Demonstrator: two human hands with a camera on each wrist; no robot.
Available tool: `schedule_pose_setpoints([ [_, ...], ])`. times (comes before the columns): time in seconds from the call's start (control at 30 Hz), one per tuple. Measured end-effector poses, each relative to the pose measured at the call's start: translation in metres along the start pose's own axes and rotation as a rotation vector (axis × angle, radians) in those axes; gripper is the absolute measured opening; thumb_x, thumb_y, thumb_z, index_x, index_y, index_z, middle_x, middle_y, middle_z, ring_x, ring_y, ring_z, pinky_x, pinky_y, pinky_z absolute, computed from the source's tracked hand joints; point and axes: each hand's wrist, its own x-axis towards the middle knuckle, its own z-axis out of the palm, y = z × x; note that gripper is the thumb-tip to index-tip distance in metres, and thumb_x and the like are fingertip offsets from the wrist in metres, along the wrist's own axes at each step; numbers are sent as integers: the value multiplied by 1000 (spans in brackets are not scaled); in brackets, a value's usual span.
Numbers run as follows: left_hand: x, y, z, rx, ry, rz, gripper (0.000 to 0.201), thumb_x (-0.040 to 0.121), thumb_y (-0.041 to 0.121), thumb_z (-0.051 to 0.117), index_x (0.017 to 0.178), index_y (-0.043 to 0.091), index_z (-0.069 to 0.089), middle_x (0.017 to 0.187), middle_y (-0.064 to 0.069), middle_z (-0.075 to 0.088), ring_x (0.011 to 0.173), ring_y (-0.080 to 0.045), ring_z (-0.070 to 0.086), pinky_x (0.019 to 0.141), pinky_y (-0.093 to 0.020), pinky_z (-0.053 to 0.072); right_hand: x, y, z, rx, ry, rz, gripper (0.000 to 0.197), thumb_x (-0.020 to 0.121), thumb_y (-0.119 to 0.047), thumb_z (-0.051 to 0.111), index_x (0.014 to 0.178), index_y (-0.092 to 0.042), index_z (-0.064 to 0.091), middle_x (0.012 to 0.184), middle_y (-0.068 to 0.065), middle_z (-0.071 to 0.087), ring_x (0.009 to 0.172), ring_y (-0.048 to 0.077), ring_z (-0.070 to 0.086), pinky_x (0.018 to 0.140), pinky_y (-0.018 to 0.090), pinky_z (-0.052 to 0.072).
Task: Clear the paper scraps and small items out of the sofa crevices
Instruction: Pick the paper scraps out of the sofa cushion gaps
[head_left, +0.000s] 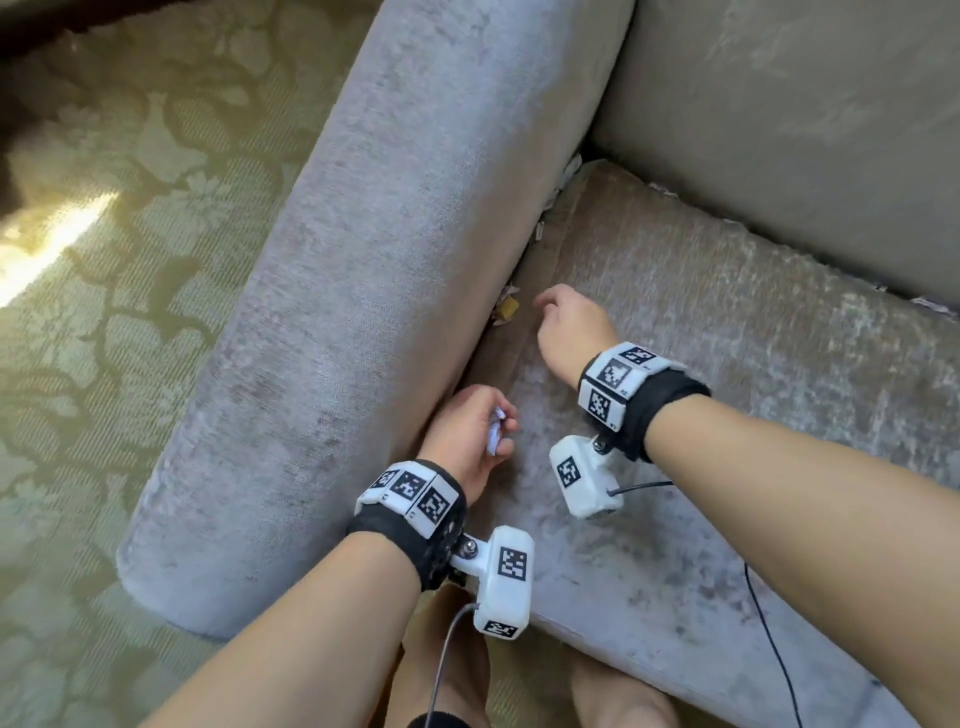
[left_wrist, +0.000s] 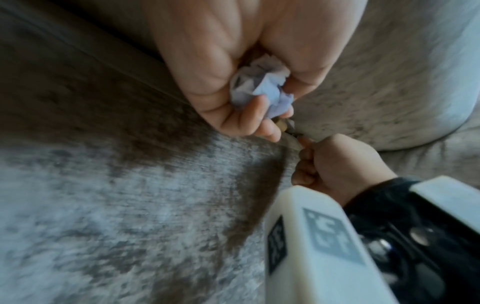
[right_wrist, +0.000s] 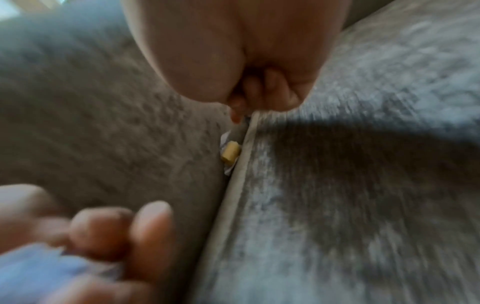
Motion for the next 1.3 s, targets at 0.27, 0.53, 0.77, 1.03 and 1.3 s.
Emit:
schedule_pose_setpoints([
  [0.27,9,-20,-5,-31,28,44,23,85,-2,35,75,8,53,60,-2,40,52,-12,34,37,-19,18,27,-4,26,-309,-46,-229,44,76,-42,65,110,-19,53,109,12,65,97,39,64,77,37,51],
  [0.53,20,-15,-4,-25,-14,23,34,101,34,42,78,13,55,60,1,45,54,-9,39,39,-17,23,59,-8,44,-501,14,-179,31,81,-39,65,107,-22,62,103,7,70,95,32,68,67,30,41],
  [0.77,20,-13,-8,-20,-19,24,34,101,33,40,78,12,55,59,1,46,52,-9,40,39,-18,24,65,-12,42,-500,2,-173,18,89,-30,59,100,-19,68,104,10,70,96,33,67,67,29,39],
  [1.03,23,-15,-3,-73,34,40,34,99,48,40,94,19,57,70,3,52,61,-9,48,51,-21,37,22,6,13,-274,-72,-288,28,75,-41,64,63,-19,50,63,0,58,75,28,64,59,28,43],
  [1.3,-5,8,42,-79,-102,134,58,86,63,50,103,9,61,81,-9,67,73,-20,64,67,-34,53,-58,13,-26,-529,-261,-551,26,80,-46,57,99,-28,61,94,-4,67,89,24,65,67,33,47],
])
